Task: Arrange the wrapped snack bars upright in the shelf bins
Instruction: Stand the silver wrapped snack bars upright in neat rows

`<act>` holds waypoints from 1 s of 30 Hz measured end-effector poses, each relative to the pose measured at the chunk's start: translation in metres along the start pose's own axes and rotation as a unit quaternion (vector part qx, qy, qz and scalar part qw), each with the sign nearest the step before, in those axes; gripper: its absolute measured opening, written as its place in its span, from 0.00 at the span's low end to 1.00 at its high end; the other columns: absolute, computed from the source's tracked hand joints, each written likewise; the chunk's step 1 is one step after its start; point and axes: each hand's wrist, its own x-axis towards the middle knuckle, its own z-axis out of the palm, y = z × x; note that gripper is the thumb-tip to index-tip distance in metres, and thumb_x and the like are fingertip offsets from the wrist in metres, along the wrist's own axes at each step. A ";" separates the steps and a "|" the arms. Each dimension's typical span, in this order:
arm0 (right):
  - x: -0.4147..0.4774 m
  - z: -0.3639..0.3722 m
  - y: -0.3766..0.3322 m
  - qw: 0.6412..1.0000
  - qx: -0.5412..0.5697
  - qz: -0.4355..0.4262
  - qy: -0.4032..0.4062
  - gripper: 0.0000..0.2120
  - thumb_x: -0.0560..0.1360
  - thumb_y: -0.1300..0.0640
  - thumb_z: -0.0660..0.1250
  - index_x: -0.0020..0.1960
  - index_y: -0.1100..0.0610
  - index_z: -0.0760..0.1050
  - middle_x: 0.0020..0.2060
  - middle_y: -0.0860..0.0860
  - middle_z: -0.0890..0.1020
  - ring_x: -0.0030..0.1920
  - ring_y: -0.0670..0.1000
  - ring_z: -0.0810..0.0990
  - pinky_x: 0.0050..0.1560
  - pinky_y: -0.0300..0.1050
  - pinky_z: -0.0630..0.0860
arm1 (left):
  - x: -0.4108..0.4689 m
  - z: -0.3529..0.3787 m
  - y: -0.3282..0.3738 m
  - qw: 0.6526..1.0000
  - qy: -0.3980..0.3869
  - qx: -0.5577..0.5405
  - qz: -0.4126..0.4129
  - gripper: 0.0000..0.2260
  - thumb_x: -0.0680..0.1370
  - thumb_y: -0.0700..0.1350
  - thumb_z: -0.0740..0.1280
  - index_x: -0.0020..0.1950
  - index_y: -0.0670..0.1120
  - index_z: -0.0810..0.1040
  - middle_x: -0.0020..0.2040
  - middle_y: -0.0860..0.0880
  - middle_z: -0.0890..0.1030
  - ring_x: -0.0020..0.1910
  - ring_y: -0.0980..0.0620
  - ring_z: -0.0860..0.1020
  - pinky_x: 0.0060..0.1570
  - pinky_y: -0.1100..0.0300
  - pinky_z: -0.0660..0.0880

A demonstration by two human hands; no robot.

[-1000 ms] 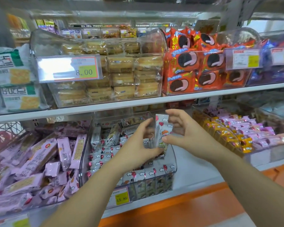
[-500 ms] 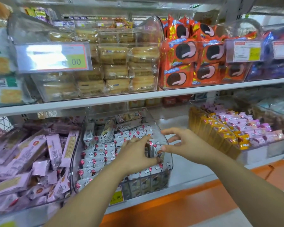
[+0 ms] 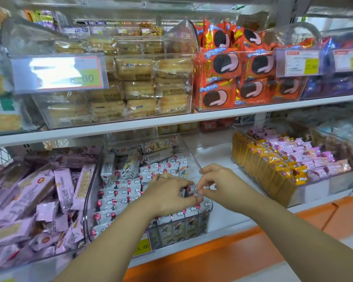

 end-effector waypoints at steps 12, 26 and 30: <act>0.002 -0.002 -0.004 0.998 0.064 -0.003 0.028 0.07 0.74 0.55 0.69 0.49 0.45 0.77 0.51 0.40 0.72 0.51 0.41 0.72 0.56 0.37 0.69 | -0.018 -0.026 -0.063 0.944 0.293 -0.069 -0.134 0.15 0.77 0.47 0.63 0.63 0.49 0.74 0.56 0.44 0.77 0.56 0.43 0.75 0.50 0.53 0.73; 0.004 -0.009 -0.009 0.994 0.059 -0.008 0.088 0.08 0.76 0.55 0.66 0.55 0.48 0.78 0.57 0.41 0.72 0.57 0.41 0.71 0.61 0.36 0.67 | -0.018 -0.029 -0.072 0.906 0.356 -0.077 -0.215 0.14 0.76 0.52 0.65 0.55 0.44 0.76 0.41 0.44 0.80 0.35 0.45 0.76 0.32 0.58 0.72; 0.005 -0.016 -0.023 0.969 0.212 0.012 0.129 0.13 0.76 0.54 0.67 0.59 0.48 0.73 0.51 0.39 0.77 0.52 0.37 0.75 0.47 0.29 0.71 | -0.035 -0.031 -0.032 0.925 0.328 -0.188 -0.050 0.19 0.75 0.45 0.68 0.65 0.52 0.73 0.52 0.54 0.76 0.39 0.64 0.74 0.36 0.74 0.68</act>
